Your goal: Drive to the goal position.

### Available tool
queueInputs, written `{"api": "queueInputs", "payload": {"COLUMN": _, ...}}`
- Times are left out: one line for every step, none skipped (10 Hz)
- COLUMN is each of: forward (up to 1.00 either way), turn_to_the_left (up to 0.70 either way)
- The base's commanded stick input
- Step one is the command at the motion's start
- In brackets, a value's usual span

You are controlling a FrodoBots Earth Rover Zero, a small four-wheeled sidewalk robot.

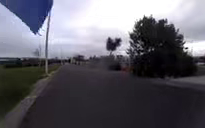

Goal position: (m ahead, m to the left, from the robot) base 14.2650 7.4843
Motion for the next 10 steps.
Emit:
{"api": "queueInputs", "payload": {"forward": 0.85, "turn_to_the_left": 0.02}}
{"api": "queueInputs", "payload": {"forward": 0.85, "turn_to_the_left": 0.17}}
{"api": "queueInputs", "payload": {"forward": 0.85, "turn_to_the_left": 0.32}}
{"api": "queueInputs", "payload": {"forward": 0.85, "turn_to_the_left": 0.04}}
{"api": "queueInputs", "payload": {"forward": 0.85, "turn_to_the_left": 0.01}}
{"api": "queueInputs", "payload": {"forward": 0.85, "turn_to_the_left": 0.34}}
{"api": "queueInputs", "payload": {"forward": 0.85, "turn_to_the_left": 0.34}}
{"api": "queueInputs", "payload": {"forward": 0.85, "turn_to_the_left": 0.34}}
{"api": "queueInputs", "payload": {"forward": 0.85, "turn_to_the_left": 0.34}}
{"api": "queueInputs", "payload": {"forward": 0.85, "turn_to_the_left": 0.34}}
